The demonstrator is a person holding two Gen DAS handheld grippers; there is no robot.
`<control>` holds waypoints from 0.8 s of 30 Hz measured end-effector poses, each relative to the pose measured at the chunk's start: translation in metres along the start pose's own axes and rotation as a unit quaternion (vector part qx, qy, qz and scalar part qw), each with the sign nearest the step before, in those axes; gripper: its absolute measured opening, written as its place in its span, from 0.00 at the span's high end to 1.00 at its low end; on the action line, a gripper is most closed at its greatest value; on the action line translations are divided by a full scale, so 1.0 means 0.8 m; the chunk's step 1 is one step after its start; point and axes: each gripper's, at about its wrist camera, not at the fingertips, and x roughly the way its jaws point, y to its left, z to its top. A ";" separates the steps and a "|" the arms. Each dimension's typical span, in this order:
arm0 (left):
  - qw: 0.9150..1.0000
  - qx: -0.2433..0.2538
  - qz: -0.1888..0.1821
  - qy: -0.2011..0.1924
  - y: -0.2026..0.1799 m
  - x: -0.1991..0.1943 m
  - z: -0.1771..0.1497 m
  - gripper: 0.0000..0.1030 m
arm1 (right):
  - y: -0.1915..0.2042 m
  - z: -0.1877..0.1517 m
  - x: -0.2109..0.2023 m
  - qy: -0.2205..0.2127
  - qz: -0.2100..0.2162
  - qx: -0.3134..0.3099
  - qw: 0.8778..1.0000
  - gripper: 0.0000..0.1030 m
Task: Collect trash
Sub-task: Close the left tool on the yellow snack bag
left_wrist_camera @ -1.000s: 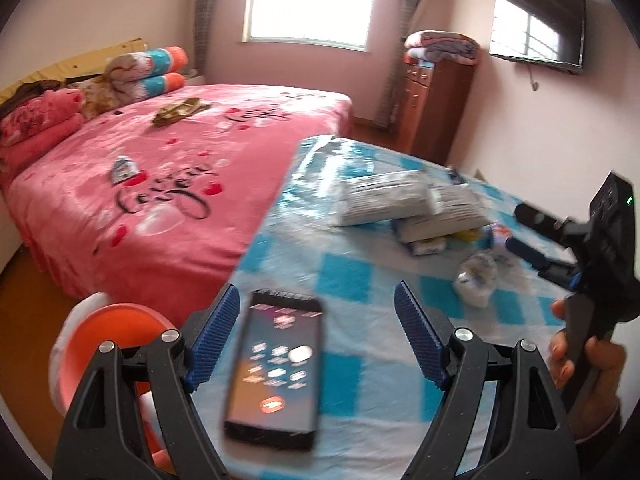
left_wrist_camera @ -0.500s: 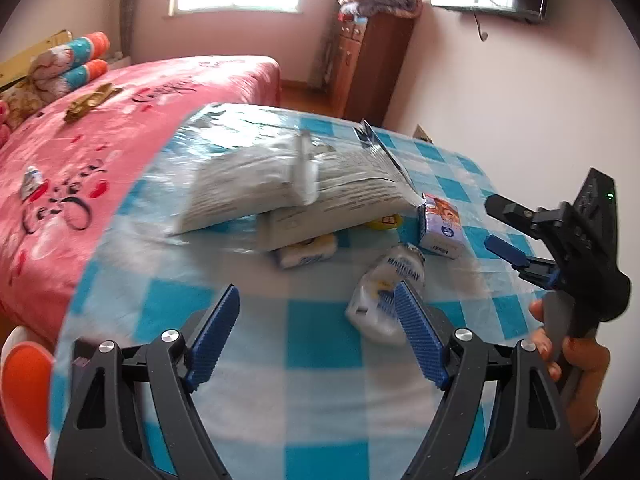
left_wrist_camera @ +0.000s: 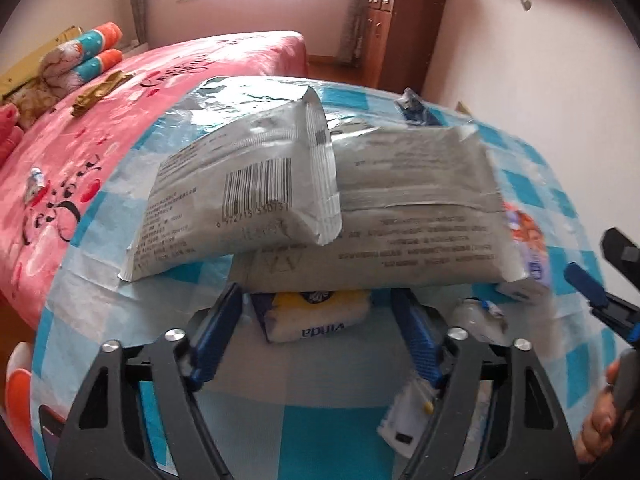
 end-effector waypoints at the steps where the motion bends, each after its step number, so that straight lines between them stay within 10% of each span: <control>1: 1.000 0.008 0.022 -0.001 -0.006 0.003 0.000 0.34 | 0.001 0.000 0.001 0.002 0.000 -0.001 1.000 0.05; 9: 0.999 0.008 0.039 -0.007 -0.017 -0.001 -0.001 0.49 | 0.001 0.005 0.016 0.015 -0.031 -0.012 0.999 0.05; 24: 0.998 -0.004 -0.065 0.018 -0.021 -0.060 -0.064 0.58 | 0.023 -0.002 0.032 0.026 -0.056 -0.061 0.996 0.05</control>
